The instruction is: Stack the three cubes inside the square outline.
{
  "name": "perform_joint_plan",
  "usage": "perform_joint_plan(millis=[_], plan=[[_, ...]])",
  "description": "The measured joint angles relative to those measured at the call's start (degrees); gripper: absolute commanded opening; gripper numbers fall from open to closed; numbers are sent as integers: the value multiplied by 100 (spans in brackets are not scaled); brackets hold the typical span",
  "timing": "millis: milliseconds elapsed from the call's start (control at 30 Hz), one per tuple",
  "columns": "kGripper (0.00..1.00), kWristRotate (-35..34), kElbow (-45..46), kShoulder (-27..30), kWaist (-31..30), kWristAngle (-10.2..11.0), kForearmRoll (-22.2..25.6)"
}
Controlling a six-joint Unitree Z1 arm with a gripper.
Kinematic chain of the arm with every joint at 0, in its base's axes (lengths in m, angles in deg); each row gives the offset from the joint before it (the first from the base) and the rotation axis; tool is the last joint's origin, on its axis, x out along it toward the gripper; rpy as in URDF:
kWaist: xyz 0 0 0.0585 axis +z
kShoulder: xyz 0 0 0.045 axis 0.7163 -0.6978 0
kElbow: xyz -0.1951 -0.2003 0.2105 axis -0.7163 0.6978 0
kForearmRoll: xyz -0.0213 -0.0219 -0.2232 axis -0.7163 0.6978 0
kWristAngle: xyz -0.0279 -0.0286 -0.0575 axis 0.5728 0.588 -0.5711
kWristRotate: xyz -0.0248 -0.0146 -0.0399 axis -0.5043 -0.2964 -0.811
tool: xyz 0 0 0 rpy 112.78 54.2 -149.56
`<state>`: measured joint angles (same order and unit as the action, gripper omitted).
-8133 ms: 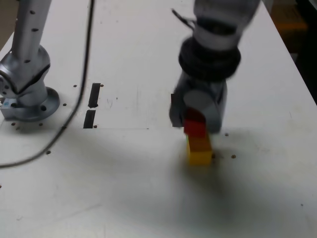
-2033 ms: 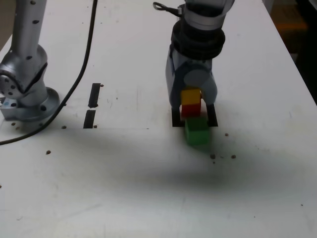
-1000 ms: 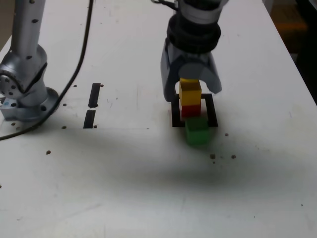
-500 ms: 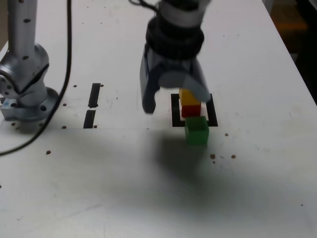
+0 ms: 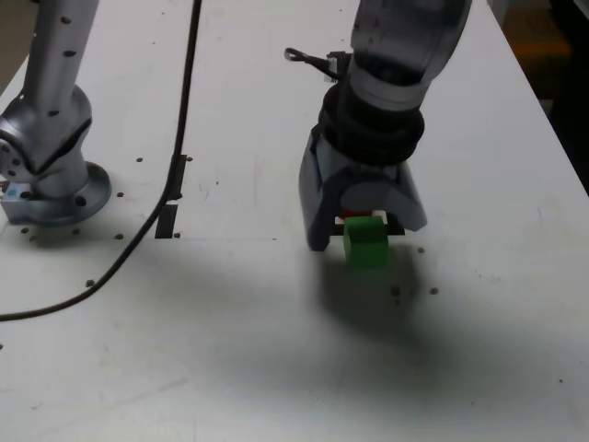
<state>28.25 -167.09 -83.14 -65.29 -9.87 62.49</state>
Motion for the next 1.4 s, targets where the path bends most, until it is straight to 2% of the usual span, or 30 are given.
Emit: perform_joint_plan(millis=[300,433,500,733,800,933,1000,1100,1267,1400], plan=[[61,-59,13,-242,1,-95,-346],[41,-84,72,-258,1,-24,-479],[36,-100,79,-257,1,20,-520],[32,-144,77,-192,1,50,-546],[29,-153,-23,-113,-1,51,-373],[22,-394,-973,350,-295,216,760],[21,-533,-1354,475,-473,326,1185],[21,-561,-1734,675,-571,365,1750],[21,-300,-1636,998,-466,503,1820],[21,124,-1344,1103,50,543,1816]])
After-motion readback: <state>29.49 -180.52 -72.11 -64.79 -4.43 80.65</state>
